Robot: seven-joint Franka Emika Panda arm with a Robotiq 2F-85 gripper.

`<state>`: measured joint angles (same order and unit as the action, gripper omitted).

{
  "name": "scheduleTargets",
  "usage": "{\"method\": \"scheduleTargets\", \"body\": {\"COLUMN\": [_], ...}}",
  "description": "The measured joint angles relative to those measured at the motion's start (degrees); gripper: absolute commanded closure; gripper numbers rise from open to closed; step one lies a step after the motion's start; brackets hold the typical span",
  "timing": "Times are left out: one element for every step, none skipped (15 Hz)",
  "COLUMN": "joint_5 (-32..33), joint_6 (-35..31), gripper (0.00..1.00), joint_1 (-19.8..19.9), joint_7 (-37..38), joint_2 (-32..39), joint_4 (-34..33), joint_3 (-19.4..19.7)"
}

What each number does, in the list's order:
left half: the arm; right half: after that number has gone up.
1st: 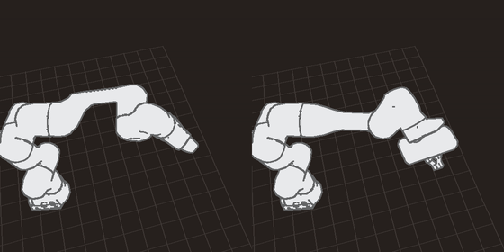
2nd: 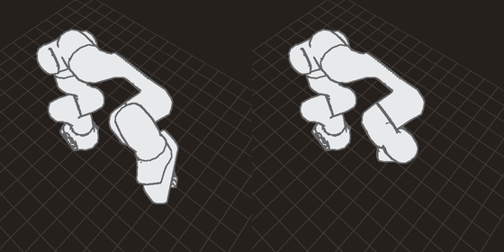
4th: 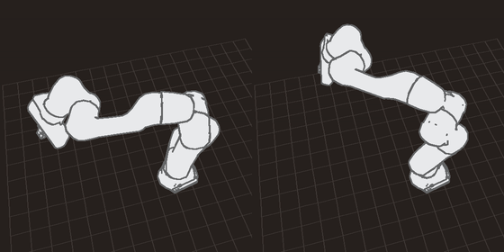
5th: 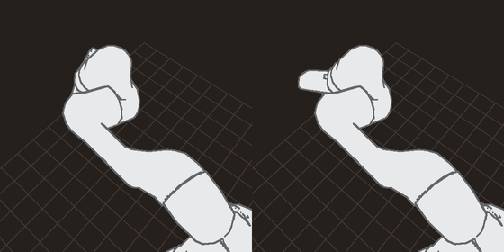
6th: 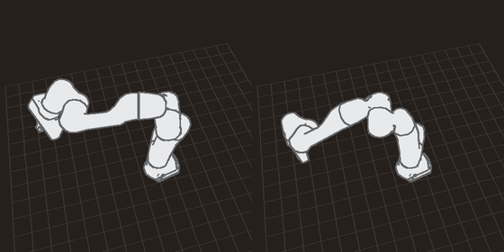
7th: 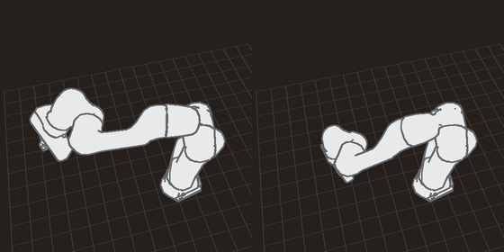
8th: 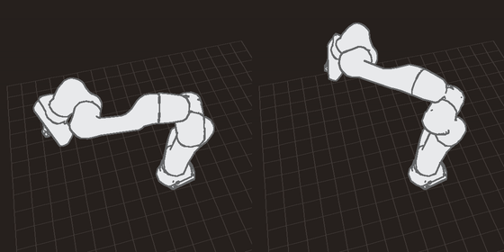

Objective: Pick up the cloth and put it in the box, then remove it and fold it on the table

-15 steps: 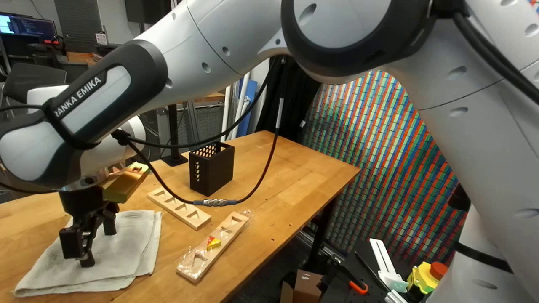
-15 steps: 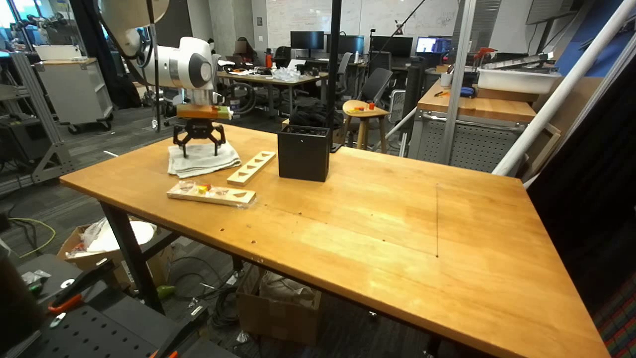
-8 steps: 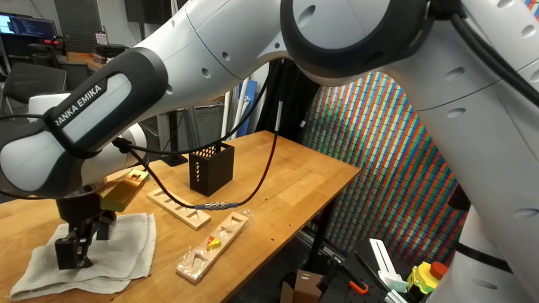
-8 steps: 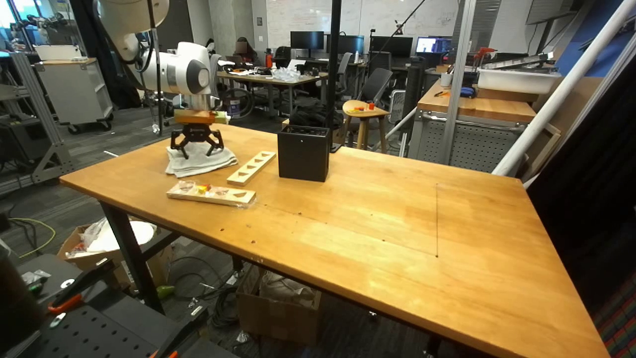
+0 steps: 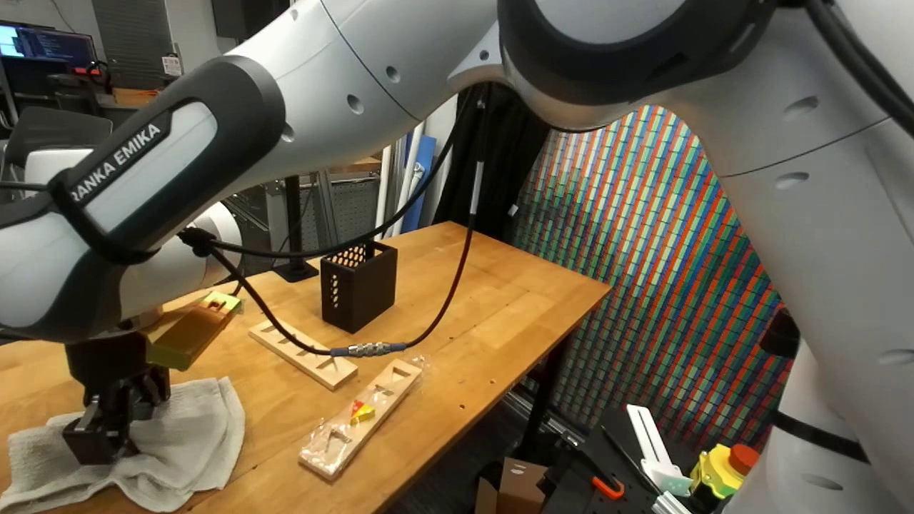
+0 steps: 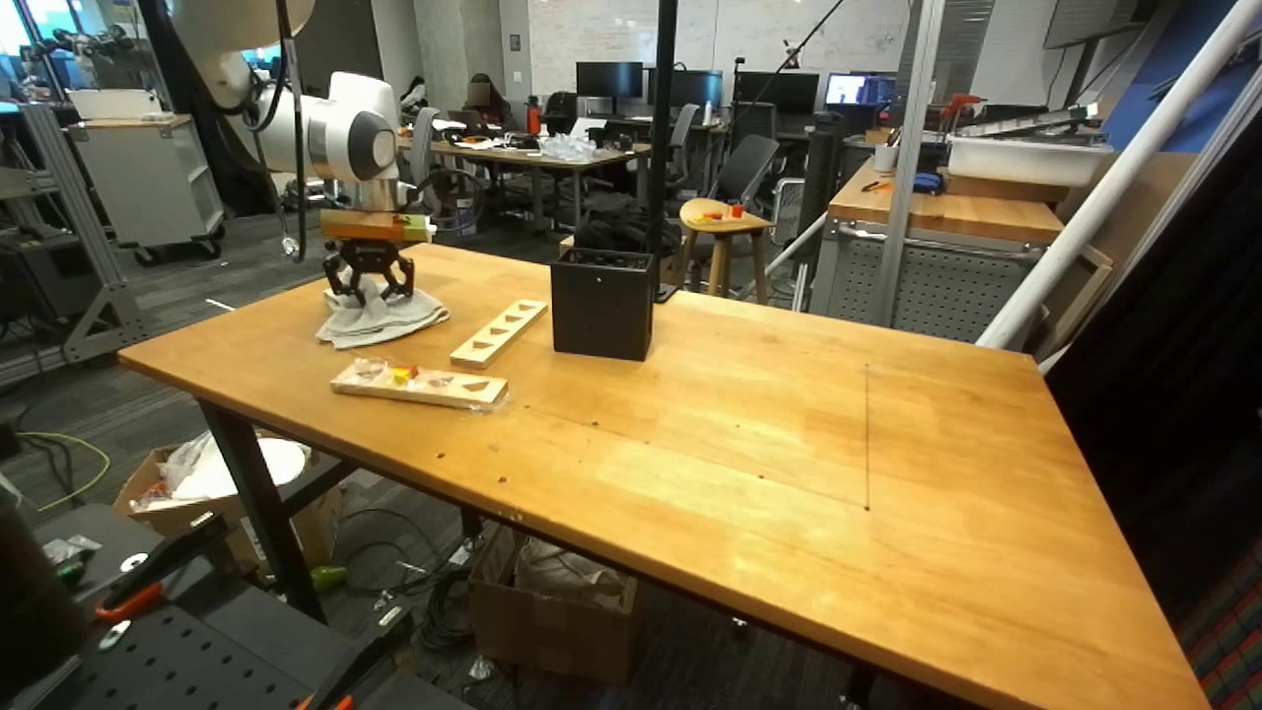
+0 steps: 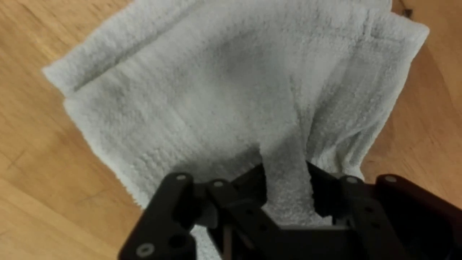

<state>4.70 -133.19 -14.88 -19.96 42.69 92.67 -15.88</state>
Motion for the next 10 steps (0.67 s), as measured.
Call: {"method": "scheduleTargets", "body": {"joint_5": [-0.49, -0.95, -1.5, -1.98, -2.43, -2.95, -3.37, -3.73, -3.97, -4.07], "joint_6": [0.02, 0.07, 0.31, 0.76, 1.46, 2.25, 3.16, 4.13, 5.21, 6.41], "gripper": [1.0, 1.0, 1.0, 0.99, 0.99, 0.98, 0.99, 0.99, 1.0, 0.99], "joint_1": [0.0, 0.0, 0.04, 0.16, 0.43, 0.79, 1.28, 1.77, 2.28, 2.78], "joint_7": [0.37, 0.7, 0.99, 1.27, 1.59, 1.85, 2.13, 2.43, 2.76, 3.11], "joint_2": [-0.64, -1.31, -2.13, -3.1, -4.17, -5.33, -6.5, -7.71, -8.94, -10.18], "joint_4": [0.17, 0.24, 0.24, 0.22, 0.16, 0.04, -0.14, -0.38, -0.66, -0.96], "joint_3": [-0.23, -0.36, -0.41, -0.41, -0.41, -0.4, -0.38, -0.31, -0.2, -0.02]}}
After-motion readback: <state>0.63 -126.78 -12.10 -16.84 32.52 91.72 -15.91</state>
